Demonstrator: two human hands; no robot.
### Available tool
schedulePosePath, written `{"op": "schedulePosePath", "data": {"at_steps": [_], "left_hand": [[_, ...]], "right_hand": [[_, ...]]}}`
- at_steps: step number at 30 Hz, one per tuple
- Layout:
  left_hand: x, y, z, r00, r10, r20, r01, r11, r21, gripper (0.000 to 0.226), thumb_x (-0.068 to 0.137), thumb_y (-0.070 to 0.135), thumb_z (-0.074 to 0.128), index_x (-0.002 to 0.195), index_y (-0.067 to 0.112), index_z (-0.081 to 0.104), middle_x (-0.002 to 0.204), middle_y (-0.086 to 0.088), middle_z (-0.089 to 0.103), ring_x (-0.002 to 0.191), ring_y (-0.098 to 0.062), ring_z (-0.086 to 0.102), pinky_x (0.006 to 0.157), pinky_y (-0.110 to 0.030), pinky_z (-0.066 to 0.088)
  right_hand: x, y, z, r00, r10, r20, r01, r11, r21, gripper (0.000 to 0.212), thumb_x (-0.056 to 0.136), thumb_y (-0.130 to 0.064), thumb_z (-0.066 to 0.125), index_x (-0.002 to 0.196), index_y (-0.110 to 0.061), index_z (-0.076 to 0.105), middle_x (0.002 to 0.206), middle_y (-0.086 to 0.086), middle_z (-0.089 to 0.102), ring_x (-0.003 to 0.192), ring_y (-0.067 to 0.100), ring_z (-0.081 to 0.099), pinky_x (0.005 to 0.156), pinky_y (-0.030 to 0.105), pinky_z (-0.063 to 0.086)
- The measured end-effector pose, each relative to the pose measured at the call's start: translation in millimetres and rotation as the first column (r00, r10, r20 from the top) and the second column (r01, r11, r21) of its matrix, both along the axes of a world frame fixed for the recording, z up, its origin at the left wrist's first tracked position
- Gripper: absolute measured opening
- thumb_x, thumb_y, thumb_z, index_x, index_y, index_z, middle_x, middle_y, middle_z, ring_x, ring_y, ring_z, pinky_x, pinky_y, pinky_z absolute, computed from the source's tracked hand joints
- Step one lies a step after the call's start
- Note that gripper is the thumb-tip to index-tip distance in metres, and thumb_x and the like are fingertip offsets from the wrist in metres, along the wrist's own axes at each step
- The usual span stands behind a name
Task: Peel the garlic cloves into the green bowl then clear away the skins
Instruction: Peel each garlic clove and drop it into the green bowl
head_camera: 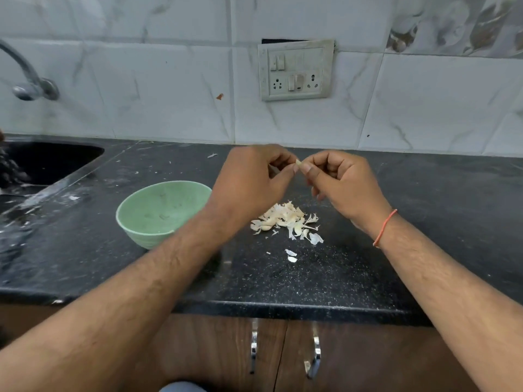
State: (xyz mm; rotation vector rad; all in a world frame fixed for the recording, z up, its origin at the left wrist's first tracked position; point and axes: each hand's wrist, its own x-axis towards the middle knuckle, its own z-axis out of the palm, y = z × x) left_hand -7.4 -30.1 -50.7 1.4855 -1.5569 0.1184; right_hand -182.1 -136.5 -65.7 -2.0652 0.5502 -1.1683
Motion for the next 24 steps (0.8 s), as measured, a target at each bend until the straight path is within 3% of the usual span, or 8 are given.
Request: {"op": "schedulePosePath", "data": {"at_steps": [6,11,16,20,24], "left_hand": [[61.6,53.1,36.2,0.944,0.012,0.330,-0.069,0.985,0.161,0.011,0.090,0.040,0.081,0.095,0.031,0.084,0.076,0.019,0.073,0.076,0.007,0.067,0.065,-0.003,0.042],[106.5,88.4,34.0,0.874,0.029,0.486,-0.198,0.933,0.301,0.013,0.091,0.042,0.081,0.097,0.031,0.085,0.071,0.025,0.061,0.068,0.011,0.059,0.062,-0.004,0.034],[134.4,101.7,22.2,0.843,0.039,0.536,-0.274,0.889,0.367,0.013,0.093,0.039,0.079,0.104,0.034,0.085,0.072,0.025,0.058,0.066,0.008,0.051,0.063,-0.012,0.033],[141.1,102.6,14.1,0.846,0.062,0.529,-0.296,0.880,0.371,0.019,0.101,0.034,0.070,0.114,0.030,0.083,0.102,0.012,0.075,0.074,0.000,0.050,0.075,-0.026,0.038],[125.5,95.2,9.9,0.885,0.083,0.457,-0.230,0.933,0.277,0.017,0.101,0.032,0.070,0.108,0.027,0.084,0.081,0.028,0.059,0.072,0.006,0.053,0.067,-0.021,0.038]], "right_hand": [[45.1,25.0,21.9,0.971,0.134,-0.195,-0.135,0.991,0.012,0.004,0.096,-0.027,0.079,0.092,-0.025,0.081,0.075,0.007,0.072,0.065,0.011,0.057,0.063,0.033,0.049],[102.3,44.7,10.5,0.922,0.190,-0.337,-0.201,0.980,0.003,0.008,0.091,-0.031,0.083,0.086,-0.025,0.082,0.075,0.004,0.076,0.065,0.008,0.059,0.067,0.031,0.050],[136.3,59.4,-1.3,0.893,0.192,-0.406,-0.223,0.974,-0.029,0.004,0.091,-0.025,0.081,0.090,-0.026,0.084,0.059,-0.006,0.061,0.057,0.005,0.049,0.063,0.027,0.042],[131.1,61.4,5.3,0.919,0.148,-0.365,-0.179,0.982,-0.052,0.011,0.095,-0.022,0.075,0.096,-0.025,0.085,0.057,-0.012,0.058,0.052,0.000,0.045,0.056,0.016,0.038],[96.4,46.9,8.2,0.950,0.083,-0.302,-0.091,0.996,-0.011,0.012,0.096,-0.020,0.074,0.098,-0.026,0.084,0.059,-0.014,0.057,0.055,-0.001,0.047,0.057,0.013,0.040]]}}
